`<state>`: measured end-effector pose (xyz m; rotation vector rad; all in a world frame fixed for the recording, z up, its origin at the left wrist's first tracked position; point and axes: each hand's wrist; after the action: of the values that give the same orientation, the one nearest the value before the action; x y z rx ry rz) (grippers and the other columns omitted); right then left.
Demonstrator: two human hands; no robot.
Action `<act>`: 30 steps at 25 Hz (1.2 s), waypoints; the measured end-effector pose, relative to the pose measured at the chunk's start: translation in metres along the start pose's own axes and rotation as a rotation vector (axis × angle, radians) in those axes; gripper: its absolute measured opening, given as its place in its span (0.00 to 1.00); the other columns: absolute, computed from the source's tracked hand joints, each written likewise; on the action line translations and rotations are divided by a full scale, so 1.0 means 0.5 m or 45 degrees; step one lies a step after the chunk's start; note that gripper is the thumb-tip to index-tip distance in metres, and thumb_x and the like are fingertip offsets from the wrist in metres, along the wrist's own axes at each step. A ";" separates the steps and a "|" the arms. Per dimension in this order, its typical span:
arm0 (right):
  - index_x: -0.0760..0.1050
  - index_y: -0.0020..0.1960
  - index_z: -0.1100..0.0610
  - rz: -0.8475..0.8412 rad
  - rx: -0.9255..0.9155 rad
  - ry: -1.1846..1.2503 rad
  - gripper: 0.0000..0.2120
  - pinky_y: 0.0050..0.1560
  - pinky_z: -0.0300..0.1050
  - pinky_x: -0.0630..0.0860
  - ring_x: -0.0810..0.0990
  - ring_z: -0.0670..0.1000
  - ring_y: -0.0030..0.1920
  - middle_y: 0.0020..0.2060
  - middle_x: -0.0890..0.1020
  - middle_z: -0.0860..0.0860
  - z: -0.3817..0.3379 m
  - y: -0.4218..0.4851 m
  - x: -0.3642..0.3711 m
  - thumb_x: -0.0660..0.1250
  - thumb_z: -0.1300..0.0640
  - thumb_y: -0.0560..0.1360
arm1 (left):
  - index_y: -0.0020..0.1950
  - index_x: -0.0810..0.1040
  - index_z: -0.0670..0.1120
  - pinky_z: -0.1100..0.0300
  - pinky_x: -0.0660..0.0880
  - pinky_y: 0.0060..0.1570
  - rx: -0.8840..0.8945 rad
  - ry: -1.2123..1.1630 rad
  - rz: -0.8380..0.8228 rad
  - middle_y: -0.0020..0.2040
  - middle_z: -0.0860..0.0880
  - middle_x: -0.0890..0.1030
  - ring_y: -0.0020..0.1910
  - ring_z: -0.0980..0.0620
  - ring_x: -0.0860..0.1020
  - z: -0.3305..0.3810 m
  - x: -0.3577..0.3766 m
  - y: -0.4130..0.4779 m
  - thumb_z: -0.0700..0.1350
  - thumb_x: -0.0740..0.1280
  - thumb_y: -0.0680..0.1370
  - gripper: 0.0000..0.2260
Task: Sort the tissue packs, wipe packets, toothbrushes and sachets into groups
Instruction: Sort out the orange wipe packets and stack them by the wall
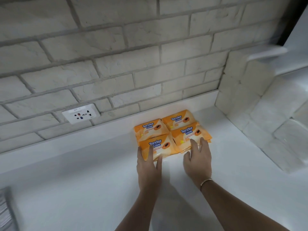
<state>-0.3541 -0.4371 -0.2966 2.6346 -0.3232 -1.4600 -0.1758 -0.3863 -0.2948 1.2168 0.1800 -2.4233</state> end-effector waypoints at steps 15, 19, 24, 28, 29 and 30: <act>0.65 0.77 0.45 -0.012 0.064 0.529 0.33 0.75 0.65 0.67 0.60 0.56 0.80 0.81 0.55 0.49 0.020 -0.003 -0.020 0.69 0.57 0.74 | 0.83 0.51 0.59 0.50 0.65 0.76 0.071 -0.365 -0.254 0.84 0.54 0.44 0.80 0.48 0.60 -0.021 -0.053 0.003 0.48 0.70 0.80 0.38; 0.64 0.76 0.46 0.081 0.218 0.717 0.33 0.72 0.65 0.71 0.67 0.56 0.75 0.76 0.57 0.47 0.023 -0.045 -0.027 0.68 0.58 0.73 | 0.82 0.56 0.57 0.59 0.68 0.71 -0.091 -0.717 -0.401 0.82 0.53 0.57 0.77 0.53 0.66 -0.099 -0.131 -0.040 0.42 0.71 0.79 0.36; 0.70 0.72 0.58 0.183 0.182 0.612 0.26 0.71 0.46 0.63 0.65 0.60 0.71 0.70 0.67 0.57 -0.094 -0.195 -0.007 0.66 0.60 0.74 | 0.69 0.73 0.57 0.69 0.76 0.56 -0.243 -0.848 -0.390 0.69 0.52 0.78 0.62 0.61 0.79 -0.232 -0.234 -0.132 0.40 0.69 0.79 0.21; 0.80 0.58 0.53 -0.046 -0.170 0.417 0.17 0.67 0.45 0.66 0.72 0.56 0.65 0.60 0.77 0.50 -0.263 -0.356 0.072 0.65 0.55 0.70 | 0.55 0.83 0.54 0.64 0.77 0.41 -0.448 -0.903 -0.307 0.51 0.51 0.86 0.40 0.59 0.82 -0.313 -0.343 -0.173 0.41 0.70 0.78 0.10; 0.81 0.56 0.51 -0.119 -0.286 0.352 0.16 0.64 0.49 0.69 0.73 0.54 0.63 0.58 0.77 0.47 -0.303 -0.389 0.095 0.66 0.56 0.70 | 0.53 0.83 0.53 0.63 0.76 0.38 -0.461 -0.928 -0.280 0.47 0.51 0.86 0.38 0.57 0.80 -0.337 -0.371 -0.178 0.41 0.70 0.78 0.08; 0.81 0.55 0.50 -0.194 -0.422 0.272 0.15 0.61 0.50 0.71 0.74 0.52 0.62 0.57 0.78 0.46 -0.339 -0.417 0.117 0.67 0.56 0.69 | 0.51 0.84 0.52 0.64 0.75 0.38 -0.467 -0.918 -0.259 0.43 0.51 0.85 0.36 0.57 0.79 -0.363 -0.398 -0.182 0.41 0.70 0.78 0.07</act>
<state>-0.1529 -0.2493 -0.2967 2.5502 0.1317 -1.1355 0.0241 -0.1883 -0.2544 0.1422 0.5126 -2.6727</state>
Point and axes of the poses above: each hand's wrist, its own y-axis towards the middle knuckle, its own x-axis out of the palm, z = x × y
